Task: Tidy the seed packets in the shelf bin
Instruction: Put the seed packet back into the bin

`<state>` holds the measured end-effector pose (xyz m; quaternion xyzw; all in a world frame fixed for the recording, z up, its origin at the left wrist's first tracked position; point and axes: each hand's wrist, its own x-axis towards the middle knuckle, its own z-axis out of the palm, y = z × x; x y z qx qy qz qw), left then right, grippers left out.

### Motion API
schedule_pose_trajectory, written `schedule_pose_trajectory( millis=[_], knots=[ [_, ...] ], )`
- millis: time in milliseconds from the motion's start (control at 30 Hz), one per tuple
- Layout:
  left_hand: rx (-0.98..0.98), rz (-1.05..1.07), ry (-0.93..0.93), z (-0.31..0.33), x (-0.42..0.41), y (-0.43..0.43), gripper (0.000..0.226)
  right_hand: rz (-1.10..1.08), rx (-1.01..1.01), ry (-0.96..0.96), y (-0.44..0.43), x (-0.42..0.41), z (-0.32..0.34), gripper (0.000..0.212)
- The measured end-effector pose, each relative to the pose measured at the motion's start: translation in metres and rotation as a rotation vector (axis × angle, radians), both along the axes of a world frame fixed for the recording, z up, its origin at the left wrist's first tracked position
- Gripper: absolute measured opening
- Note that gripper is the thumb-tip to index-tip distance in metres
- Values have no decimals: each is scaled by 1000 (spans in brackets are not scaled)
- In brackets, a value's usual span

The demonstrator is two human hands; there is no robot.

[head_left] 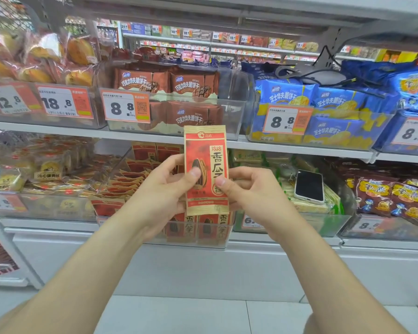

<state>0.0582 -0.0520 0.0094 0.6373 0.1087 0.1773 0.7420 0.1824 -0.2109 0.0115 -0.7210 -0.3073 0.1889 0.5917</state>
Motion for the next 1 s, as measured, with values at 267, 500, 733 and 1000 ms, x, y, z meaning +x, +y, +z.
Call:
schedule_pose_trajectory(
  millis=[267,500,733,1000],
  knots=[
    [227,-132,150,0,-6,17,43,-89,14,-135,3,1,1,17],
    [397,-195,134,2,-4,44,48,-88,165,-138,22,-4,-4,43],
    [962,455,158,-12,6,83,19,-288,397,-351,47,6,-1,27],
    [1287,31,310,-30,23,86,46,-185,85,-603,88,26,-27,19]
  ],
)
